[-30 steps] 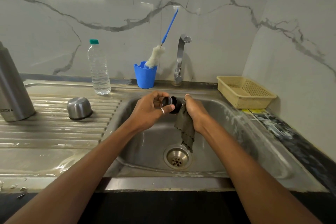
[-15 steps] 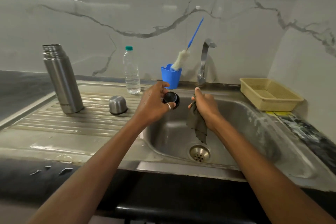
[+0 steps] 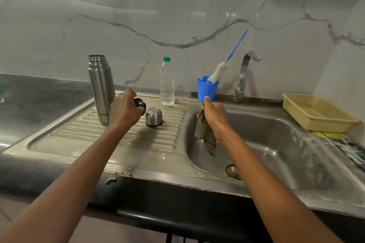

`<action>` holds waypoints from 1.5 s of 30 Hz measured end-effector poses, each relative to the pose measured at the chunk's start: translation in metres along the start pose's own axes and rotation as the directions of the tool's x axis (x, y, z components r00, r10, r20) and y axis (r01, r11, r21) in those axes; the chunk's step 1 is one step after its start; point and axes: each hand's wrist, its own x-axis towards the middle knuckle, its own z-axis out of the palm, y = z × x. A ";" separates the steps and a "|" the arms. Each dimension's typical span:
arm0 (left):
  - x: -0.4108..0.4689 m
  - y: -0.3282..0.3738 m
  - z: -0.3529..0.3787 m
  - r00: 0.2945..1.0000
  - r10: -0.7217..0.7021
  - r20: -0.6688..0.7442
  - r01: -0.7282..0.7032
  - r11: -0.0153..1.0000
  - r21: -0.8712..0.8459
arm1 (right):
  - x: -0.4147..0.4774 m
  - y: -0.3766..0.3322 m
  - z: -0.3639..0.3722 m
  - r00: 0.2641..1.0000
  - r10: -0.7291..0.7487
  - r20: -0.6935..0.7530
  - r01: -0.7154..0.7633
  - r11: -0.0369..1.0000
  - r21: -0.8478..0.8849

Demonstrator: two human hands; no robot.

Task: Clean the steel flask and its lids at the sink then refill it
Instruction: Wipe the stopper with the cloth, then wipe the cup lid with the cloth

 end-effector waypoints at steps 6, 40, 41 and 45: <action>0.017 -0.019 0.004 0.996 0.070 0.047 -0.077 0.983 0.169 | 0.012 0.019 0.012 1.000 -0.022 -0.021 0.022 0.999 -0.027; 0.033 -0.019 0.022 0.959 0.059 0.278 -0.184 0.873 0.451 | 0.024 0.039 0.013 0.999 0.006 0.033 -0.002 0.993 -0.116; 0.034 -0.020 0.022 0.960 0.068 0.273 -0.190 0.871 0.454 | 0.022 0.039 0.012 0.999 0.006 0.041 -0.002 0.993 -0.117; 0.034 -0.023 0.022 0.958 0.103 0.267 -0.220 0.861 0.458 | 0.023 0.040 0.012 0.999 -0.006 0.052 0.012 0.992 -0.124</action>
